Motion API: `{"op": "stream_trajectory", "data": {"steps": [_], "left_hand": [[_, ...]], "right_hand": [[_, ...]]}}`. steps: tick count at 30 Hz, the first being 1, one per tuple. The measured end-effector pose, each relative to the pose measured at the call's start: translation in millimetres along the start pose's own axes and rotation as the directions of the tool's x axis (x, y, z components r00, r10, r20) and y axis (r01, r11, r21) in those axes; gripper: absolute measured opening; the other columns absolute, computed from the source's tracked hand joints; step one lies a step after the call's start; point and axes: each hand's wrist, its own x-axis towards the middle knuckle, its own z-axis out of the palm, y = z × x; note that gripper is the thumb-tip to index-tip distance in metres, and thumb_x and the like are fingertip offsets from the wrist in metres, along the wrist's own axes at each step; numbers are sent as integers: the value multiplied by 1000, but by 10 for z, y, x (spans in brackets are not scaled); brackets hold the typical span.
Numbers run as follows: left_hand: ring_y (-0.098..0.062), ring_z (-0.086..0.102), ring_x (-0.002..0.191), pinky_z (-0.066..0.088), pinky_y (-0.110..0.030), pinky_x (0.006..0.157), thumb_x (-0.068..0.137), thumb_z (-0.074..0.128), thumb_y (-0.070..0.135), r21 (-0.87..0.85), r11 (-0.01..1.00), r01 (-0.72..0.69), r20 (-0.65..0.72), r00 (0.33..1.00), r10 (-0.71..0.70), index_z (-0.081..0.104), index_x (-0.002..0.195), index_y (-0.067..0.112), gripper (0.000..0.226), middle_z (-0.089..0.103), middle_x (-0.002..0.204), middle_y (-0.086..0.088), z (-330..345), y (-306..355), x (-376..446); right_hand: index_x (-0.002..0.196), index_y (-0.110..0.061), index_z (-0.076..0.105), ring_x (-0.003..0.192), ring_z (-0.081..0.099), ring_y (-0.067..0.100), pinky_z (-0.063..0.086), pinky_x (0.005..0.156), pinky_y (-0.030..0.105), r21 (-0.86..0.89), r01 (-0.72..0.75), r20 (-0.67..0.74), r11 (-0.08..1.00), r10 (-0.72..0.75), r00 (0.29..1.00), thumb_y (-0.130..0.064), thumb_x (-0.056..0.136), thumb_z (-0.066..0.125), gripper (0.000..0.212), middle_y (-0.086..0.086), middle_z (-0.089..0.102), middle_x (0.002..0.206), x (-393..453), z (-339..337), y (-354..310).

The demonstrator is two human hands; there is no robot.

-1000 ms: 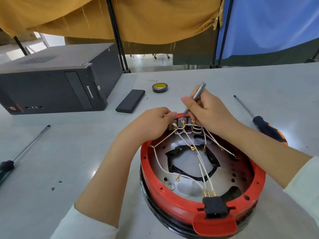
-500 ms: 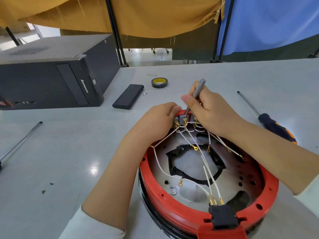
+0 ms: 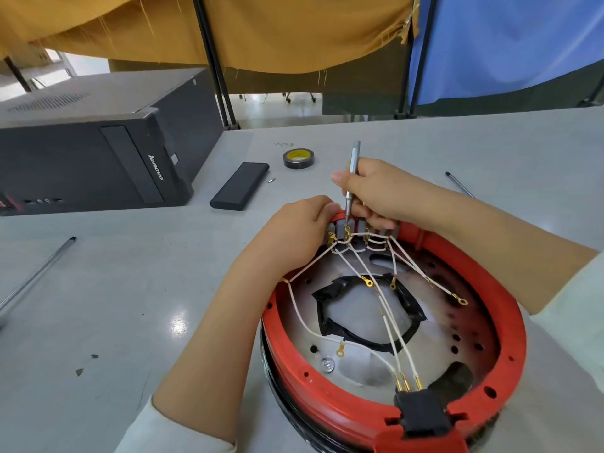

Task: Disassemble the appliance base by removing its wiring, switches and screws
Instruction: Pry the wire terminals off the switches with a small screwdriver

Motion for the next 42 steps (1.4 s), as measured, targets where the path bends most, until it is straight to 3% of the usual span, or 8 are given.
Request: {"op": "stream_trajectory", "data": {"steps": [9,13,16,22,27,34,39,42], "left_hand": [[-21,54,86,35,-29,68,102,30,34,-1,1000,-9,-6,1000,9,60,104,15,35,63,93,-6,0,5,-7],[-22,54,87,35,-31,68,101,31,34,14,1000,-22,-18,1000,22,59,102,14,35,61,87,-3,7,-9,-3],[-21,55,89,37,-31,71,102,30,34,20,999,-26,-15,1000,27,60,103,17,34,62,90,-2,8,-10,-3],[-19,52,80,33,-29,64,101,31,35,30,999,-27,-28,999,28,57,94,19,32,58,79,0,18,-25,7],[-20,53,83,38,-32,70,101,31,35,24,999,-25,-38,999,26,60,101,14,35,61,87,-4,20,-16,3],[-16,49,76,30,-29,64,101,30,35,35,999,-9,-26,1000,10,55,93,19,31,52,72,5,12,-16,12],[-16,48,78,27,-28,62,101,30,35,32,999,-2,-22,1000,2,58,99,19,32,54,78,2,9,-9,12],[-16,49,77,30,-28,61,101,31,35,26,1000,0,-22,1000,1,57,96,20,31,55,76,3,5,-6,6]], "right_hand": [[83,-17,40,29,34,6,29,32,17,181,191,-123,965,-171,978,-33,100,41,23,4,43,51,-179,-3,77],[78,-25,40,43,48,1,37,48,14,-62,322,-186,945,-328,926,-36,99,41,24,-14,51,47,-270,51,131],[76,-26,39,46,50,0,36,52,13,-82,364,-237,928,-373,897,-33,100,40,25,-12,51,49,-295,78,165],[75,-28,39,48,48,4,42,55,30,-160,352,-207,922,-380,901,-35,99,41,25,-8,48,54,-278,80,160],[77,-30,39,58,54,20,47,63,44,-238,349,-205,906,-398,894,-39,98,42,23,7,57,64,-304,103,127],[77,-24,42,38,46,-5,32,51,21,-123,183,-157,975,-201,967,-35,100,40,25,-7,46,58,-126,42,59],[78,-19,45,29,38,1,33,36,15,-74,63,-107,995,-71,992,-36,100,40,28,-2,44,55,-1,28,35],[77,-21,45,34,42,-1,34,42,15,-58,111,-143,992,-118,983,-36,99,41,27,-6,45,55,-39,42,65]]}}
